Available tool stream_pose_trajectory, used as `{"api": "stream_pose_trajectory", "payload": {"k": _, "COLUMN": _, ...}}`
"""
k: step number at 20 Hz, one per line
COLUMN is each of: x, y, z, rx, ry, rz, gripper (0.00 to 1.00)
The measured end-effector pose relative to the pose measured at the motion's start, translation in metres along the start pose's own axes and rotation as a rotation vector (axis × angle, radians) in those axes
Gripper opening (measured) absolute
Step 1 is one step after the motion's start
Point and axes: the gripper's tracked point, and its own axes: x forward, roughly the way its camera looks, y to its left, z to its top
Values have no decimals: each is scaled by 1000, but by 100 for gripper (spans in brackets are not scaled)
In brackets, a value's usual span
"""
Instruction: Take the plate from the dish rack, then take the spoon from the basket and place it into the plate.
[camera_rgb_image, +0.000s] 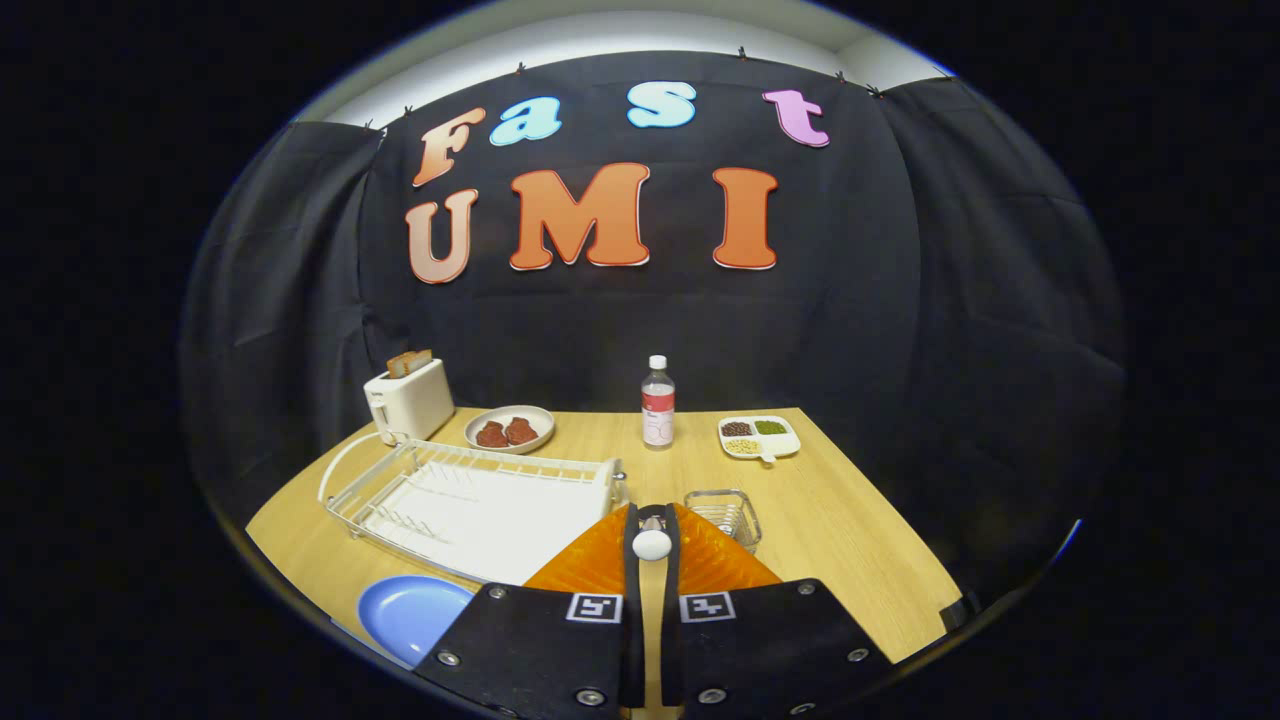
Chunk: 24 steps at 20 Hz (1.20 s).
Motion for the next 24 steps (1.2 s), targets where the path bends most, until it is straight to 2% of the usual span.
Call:
{"api": "stream_pose_trajectory", "payload": {"k": 5, "x": -28, "y": 71, "z": 1, "rx": 21, "ry": -8, "rz": 77, "gripper": 7}}
{"api": "stream_pose_trajectory", "payload": {"k": 13, "x": -55, "y": 165, "z": -18, "rx": -26, "ry": 16, "rz": 187, "gripper": 6}}
{"api": "stream_pose_trajectory", "payload": {"k": 19, "x": -63, "y": 206, "z": -65, "rx": -86, "ry": 82, "rz": 277, "gripper": 7}}
{"api": "stream_pose_trajectory", "payload": {"k": 24, "x": -50, "y": 210, "z": -115, "rx": -110, "ry": 162, "rz": 292, "gripper": 7}}
